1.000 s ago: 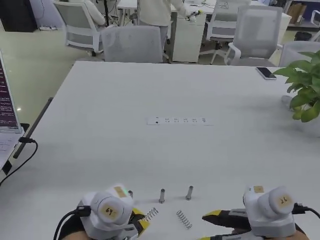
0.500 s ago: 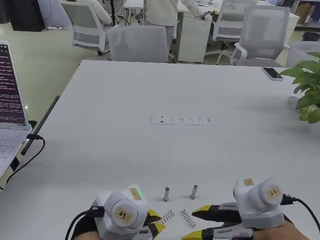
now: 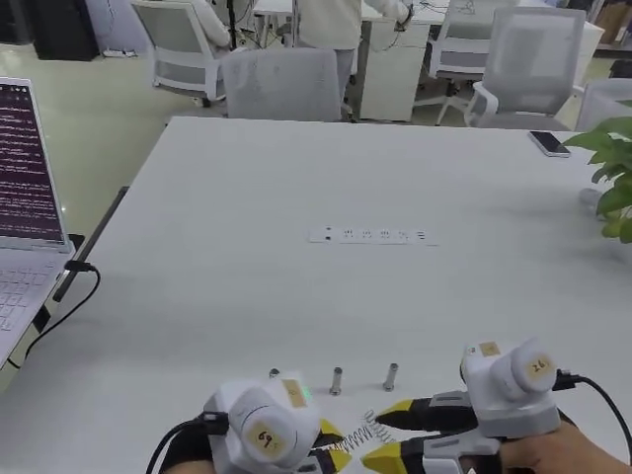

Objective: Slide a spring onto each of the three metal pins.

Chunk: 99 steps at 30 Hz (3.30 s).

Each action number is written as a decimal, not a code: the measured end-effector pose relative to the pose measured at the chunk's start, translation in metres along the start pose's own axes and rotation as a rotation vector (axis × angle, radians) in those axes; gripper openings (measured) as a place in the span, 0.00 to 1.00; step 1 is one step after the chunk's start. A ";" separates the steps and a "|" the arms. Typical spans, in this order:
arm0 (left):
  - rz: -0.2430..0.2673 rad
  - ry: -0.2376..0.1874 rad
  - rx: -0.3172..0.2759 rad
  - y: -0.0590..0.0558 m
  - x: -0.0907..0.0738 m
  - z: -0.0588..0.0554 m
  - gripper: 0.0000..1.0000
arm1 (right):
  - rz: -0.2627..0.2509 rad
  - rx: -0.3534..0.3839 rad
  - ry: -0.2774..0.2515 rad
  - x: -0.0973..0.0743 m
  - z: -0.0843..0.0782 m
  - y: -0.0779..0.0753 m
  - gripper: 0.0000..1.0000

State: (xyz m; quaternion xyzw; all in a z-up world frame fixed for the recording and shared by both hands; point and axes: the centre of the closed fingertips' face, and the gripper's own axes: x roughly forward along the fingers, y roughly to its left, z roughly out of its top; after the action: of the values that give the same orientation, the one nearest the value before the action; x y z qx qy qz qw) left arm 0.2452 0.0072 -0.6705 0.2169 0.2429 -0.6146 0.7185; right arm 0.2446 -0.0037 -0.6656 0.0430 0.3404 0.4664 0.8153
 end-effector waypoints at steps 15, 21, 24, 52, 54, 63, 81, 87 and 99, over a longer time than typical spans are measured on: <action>-0.056 -0.018 0.075 -0.017 0.000 0.007 0.02 | 0.096 0.019 -0.012 -0.002 -0.002 0.014 0.16; -0.075 -0.029 0.091 -0.019 0.000 0.009 0.02 | 0.120 0.031 -0.016 -0.005 -0.001 0.018 0.12; -0.082 -0.033 0.106 -0.019 -0.001 0.008 0.02 | 0.135 0.035 -0.019 -0.006 0.000 0.019 0.10; -0.045 -0.043 0.065 -0.011 0.010 0.003 0.03 | 0.098 0.038 0.001 -0.001 0.006 0.017 0.08; -0.046 -0.048 0.049 -0.011 0.011 0.004 0.03 | 0.096 0.036 -0.001 -0.002 0.008 0.016 0.08; -0.051 -0.063 0.016 -0.011 0.012 0.005 0.03 | 0.086 0.013 0.011 -0.003 0.010 0.017 0.08; -0.087 -0.175 0.005 -0.015 0.006 0.033 0.01 | 0.087 -0.171 0.096 -0.024 0.039 0.023 0.11; -0.097 -0.195 0.013 -0.015 0.004 0.040 0.01 | 0.077 -0.318 0.206 -0.035 0.049 0.020 0.16; -0.097 -0.238 0.029 -0.013 -0.003 0.059 0.01 | 0.105 -0.517 0.397 -0.047 0.053 0.023 0.19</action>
State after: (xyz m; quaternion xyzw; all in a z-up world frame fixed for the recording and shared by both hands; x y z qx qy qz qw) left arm 0.2373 -0.0284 -0.6229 0.1408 0.1574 -0.6734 0.7085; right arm 0.2436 -0.0142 -0.5918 -0.2395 0.3605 0.5780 0.6918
